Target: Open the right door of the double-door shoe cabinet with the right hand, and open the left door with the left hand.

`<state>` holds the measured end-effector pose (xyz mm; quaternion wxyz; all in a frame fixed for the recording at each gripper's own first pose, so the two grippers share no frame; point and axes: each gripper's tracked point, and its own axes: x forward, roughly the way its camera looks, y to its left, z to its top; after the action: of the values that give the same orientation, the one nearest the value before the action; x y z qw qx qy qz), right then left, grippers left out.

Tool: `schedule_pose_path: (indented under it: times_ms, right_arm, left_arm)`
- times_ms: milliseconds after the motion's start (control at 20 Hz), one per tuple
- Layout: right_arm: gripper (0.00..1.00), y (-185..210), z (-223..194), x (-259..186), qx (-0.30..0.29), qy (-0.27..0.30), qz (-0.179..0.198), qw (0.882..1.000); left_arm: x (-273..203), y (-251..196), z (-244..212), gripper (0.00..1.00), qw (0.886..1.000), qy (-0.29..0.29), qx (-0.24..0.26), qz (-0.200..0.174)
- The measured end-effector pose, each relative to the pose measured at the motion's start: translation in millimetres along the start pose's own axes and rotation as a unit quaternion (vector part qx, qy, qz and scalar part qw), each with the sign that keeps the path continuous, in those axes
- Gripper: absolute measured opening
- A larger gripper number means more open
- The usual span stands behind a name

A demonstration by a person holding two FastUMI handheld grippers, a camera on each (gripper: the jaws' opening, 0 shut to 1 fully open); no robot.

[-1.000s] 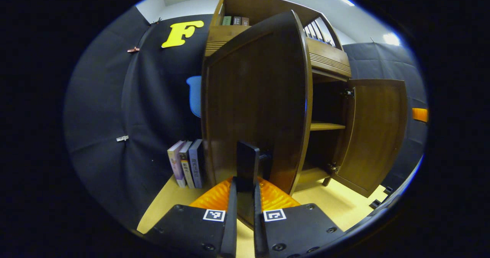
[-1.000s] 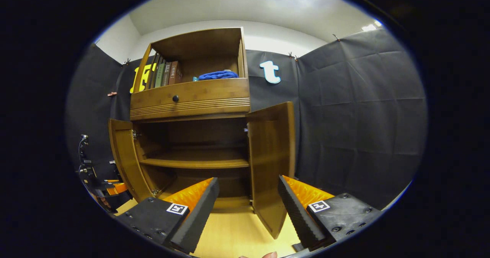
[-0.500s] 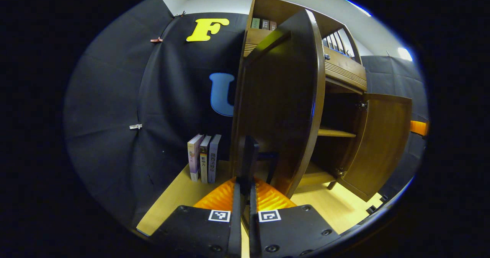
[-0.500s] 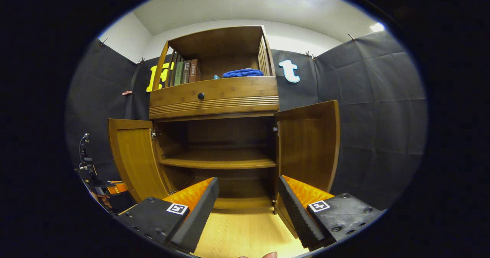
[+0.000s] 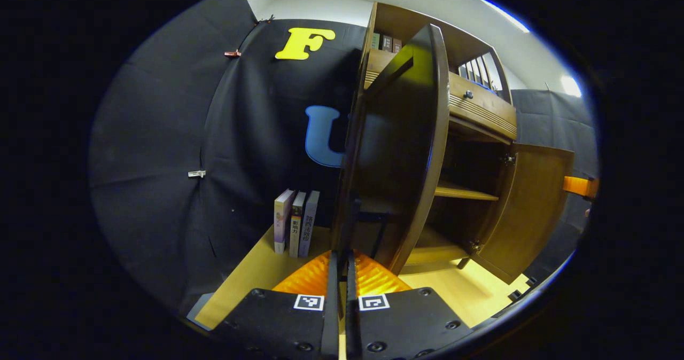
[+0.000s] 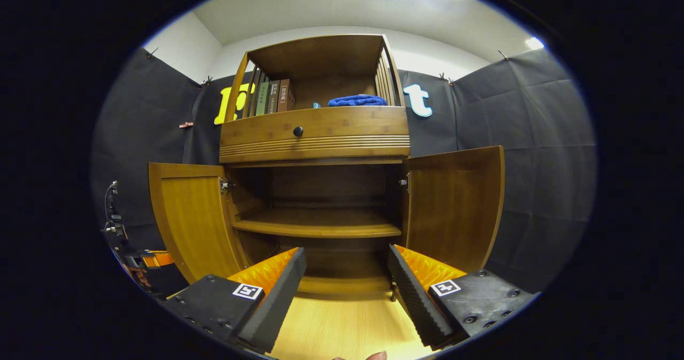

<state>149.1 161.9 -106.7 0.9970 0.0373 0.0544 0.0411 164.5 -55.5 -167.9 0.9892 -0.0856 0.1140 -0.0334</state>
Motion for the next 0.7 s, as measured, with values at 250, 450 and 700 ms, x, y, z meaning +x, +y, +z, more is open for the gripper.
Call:
schedule_pose_path:
  times_ms: [250, 450, 700]
  right_arm:
    - [0.98, 12.3, -3.2, 3.7, 0.005, 0.005, 0.004, 1.0]
    - [0.98, 11.6, -5.9, 7.9, 0.002, 0.008, 0.001, 1.0]
    - [1.0, 14.5, -2.8, 14.3, 0.01, 0.005, -0.001, 1.0]
  left_arm:
    - [-7.2, 12.0, 3.0, 0.09, 0.999, -0.002, 0.042, 0.01]
    - [-11.7, 16.5, 8.6, 0.09, 0.999, -0.01, 0.035, 0.025]
    - [-17.0, 22.6, 19.9, 0.43, 0.997, -0.035, 0.011, 0.061]
